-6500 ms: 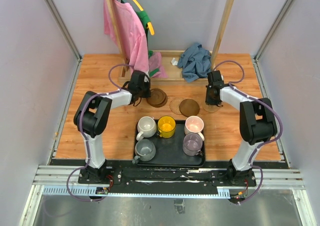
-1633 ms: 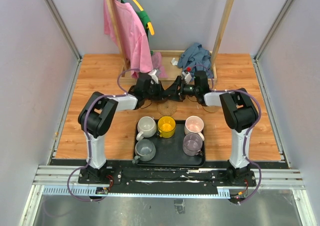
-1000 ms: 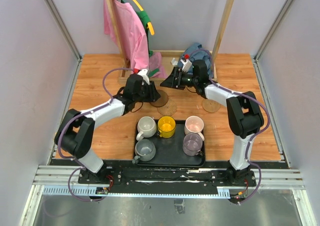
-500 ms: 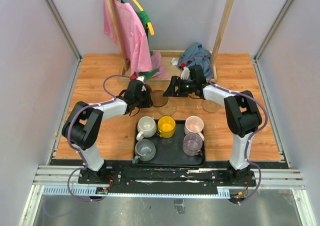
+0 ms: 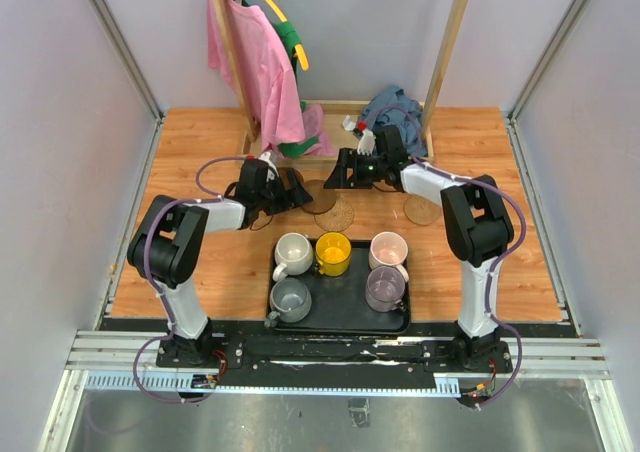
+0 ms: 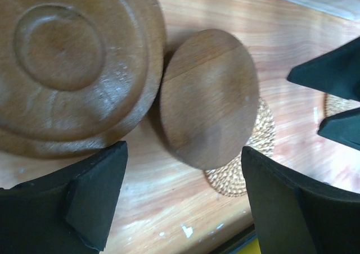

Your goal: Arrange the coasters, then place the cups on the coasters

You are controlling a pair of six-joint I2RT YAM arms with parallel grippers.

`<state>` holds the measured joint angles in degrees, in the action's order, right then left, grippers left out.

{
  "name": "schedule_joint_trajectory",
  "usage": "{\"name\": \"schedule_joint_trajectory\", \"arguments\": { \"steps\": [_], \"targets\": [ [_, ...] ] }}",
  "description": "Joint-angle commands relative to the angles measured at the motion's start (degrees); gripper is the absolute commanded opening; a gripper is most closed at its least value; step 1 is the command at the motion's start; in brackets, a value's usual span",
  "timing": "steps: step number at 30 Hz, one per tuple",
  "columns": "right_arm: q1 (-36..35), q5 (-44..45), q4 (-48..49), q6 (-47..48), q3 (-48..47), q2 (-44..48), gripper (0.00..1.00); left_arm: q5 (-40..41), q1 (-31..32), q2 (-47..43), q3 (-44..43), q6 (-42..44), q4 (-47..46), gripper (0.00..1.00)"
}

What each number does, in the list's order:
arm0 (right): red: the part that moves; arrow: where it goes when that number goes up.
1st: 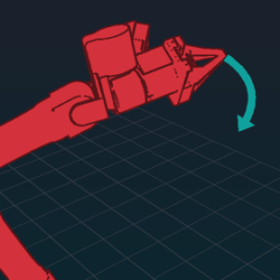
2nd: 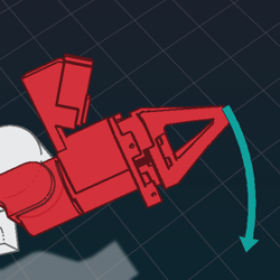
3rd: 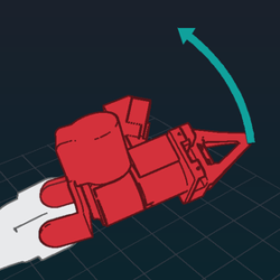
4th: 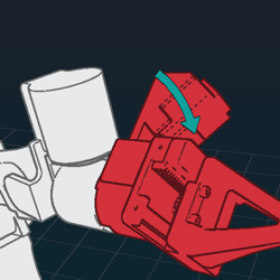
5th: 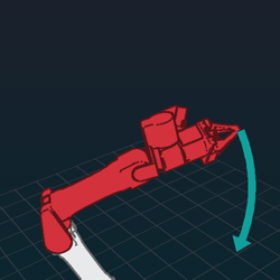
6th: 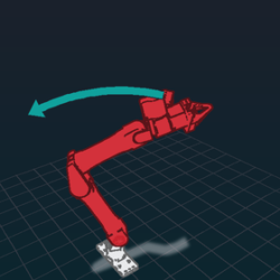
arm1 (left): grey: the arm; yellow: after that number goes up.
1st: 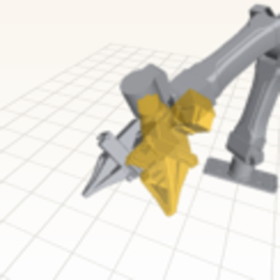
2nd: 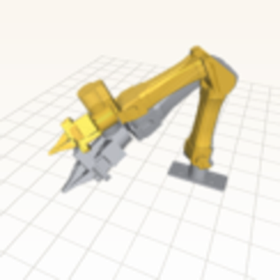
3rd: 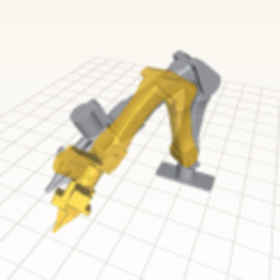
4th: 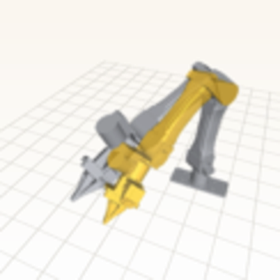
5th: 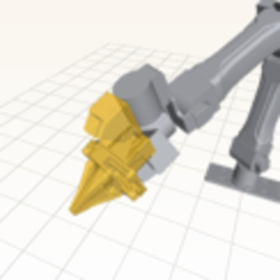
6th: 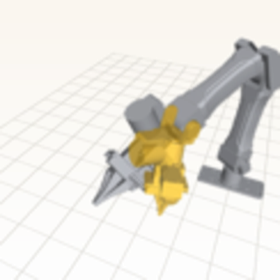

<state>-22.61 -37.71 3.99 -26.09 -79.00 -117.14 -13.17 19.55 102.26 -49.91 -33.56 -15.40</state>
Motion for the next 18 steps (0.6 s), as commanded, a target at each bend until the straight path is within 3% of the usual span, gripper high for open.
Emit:
{"name": "schedule_joint_trajectory", "arguments": {
  "steps": [1,11,18],
  "targets": [
    [0.5,-0.6,-1.0,1.3,-2.7,-2.5,0.77,-7.3,-0.2,3.6,1.0,-3.3,-5.7,0.88],
    [0.5,-1.7,-1.1,0.3,-4.8,-5.6,0.78,-9.6,-0.2,8.7,-0.3,-5.9,-8.4,0.88],
    [0.5,-3.3,-0.4,-0.7,-5.5,-7.4,0.78,-12.0,-0.2,11.4,-1.0,-7.5,-11.4,0.73]
  ]
}}
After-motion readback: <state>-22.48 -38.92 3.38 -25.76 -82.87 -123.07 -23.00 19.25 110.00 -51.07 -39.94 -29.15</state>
